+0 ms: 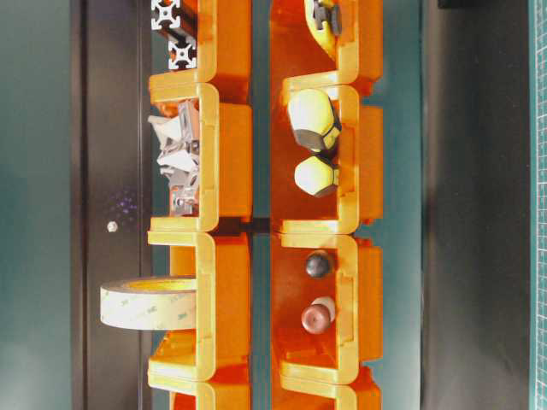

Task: Pick vinyl tape from container rack with left arm.

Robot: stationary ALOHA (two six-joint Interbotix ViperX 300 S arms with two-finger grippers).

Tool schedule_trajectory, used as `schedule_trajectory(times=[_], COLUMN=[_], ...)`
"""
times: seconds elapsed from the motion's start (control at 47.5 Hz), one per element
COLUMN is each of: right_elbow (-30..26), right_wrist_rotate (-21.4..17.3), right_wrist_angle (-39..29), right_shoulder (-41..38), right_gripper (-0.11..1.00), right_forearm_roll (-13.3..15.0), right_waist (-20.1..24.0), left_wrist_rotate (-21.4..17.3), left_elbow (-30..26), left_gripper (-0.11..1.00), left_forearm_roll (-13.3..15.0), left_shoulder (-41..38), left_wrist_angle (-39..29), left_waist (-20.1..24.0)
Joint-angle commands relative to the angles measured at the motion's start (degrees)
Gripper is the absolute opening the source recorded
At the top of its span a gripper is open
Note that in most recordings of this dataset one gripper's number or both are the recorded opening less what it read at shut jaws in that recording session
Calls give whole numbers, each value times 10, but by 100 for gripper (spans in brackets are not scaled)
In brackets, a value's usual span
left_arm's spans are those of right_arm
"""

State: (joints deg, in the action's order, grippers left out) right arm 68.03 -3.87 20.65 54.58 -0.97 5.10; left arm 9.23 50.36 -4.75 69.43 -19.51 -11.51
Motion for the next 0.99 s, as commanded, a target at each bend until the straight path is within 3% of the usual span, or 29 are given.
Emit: schedule_trajectory(times=[0.0,0.253,0.548,0.969], right_elbow=[-8,-9,-8,3], right_wrist_rotate=[-1,0,54,62], right_wrist_angle=[1,4,89,62], right_shoulder=[-1,2,16,18], right_gripper=[0,0,0,0], right_forearm_roll=[-1,-1,33,32], right_waist=[-1,0,6,4], left_wrist_rotate=[7,18,14,17], left_elbow=[15,40,57,64], left_gripper=[85,85,85,85], left_forearm_roll=[0,1,1,1], left_shoulder=[17,0,-21,-23], left_wrist_angle=[27,59,132,126], left_waist=[11,28,29,30])
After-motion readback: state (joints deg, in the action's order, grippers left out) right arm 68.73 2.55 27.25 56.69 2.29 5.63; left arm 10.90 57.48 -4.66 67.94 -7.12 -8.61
